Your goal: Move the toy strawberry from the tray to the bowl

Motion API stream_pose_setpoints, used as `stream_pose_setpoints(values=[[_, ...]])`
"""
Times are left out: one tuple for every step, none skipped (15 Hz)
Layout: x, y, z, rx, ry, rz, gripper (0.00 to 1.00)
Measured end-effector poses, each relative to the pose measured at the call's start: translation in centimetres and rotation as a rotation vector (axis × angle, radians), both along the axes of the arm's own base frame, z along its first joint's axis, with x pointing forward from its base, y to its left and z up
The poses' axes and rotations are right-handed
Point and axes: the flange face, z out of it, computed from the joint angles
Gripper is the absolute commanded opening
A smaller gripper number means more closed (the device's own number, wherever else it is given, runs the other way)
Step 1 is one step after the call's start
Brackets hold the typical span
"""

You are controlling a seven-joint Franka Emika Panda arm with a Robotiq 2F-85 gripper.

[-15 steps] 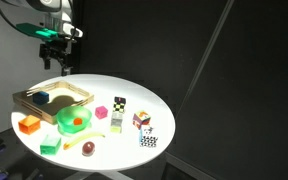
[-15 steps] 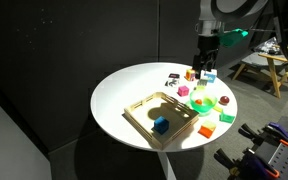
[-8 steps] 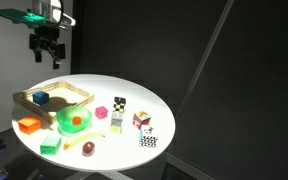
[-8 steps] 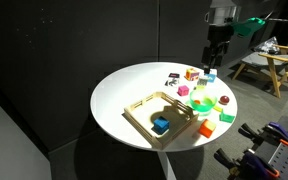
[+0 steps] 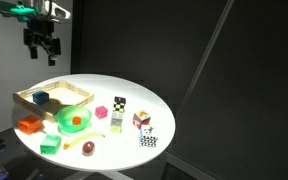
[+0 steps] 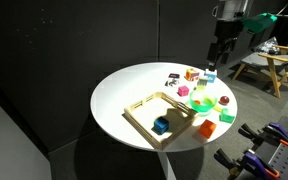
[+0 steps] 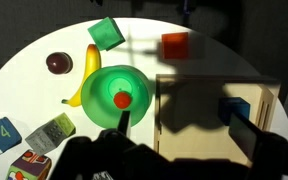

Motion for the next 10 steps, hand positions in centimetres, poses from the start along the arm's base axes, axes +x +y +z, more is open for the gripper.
stream_pose_setpoints(values=[[0.02,0.0,-0.09,0.0,0.002,0.0,1.0],[0.04,0.0,-0.2,0.0,0.004,0.0,1.0],[0.06,0.0,-0.27,0.0,0.006,0.0,1.0],[0.06,0.0,-0.28,0.0,0.006,0.0,1.0],[0.06,0.01,-0.3,0.0,0.006,0.0,1.0],[0.06,0.01,-0.3,0.0,0.006,0.0,1.0],[0.06,0.01,-0.3,0.0,0.006,0.0,1.0],[0.06,0.01,-0.3,0.0,0.006,0.0,1.0],[0.06,0.01,-0.3,0.0,0.006,0.0,1.0],[0.06,0.01,-0.3,0.0,0.006,0.0,1.0]])
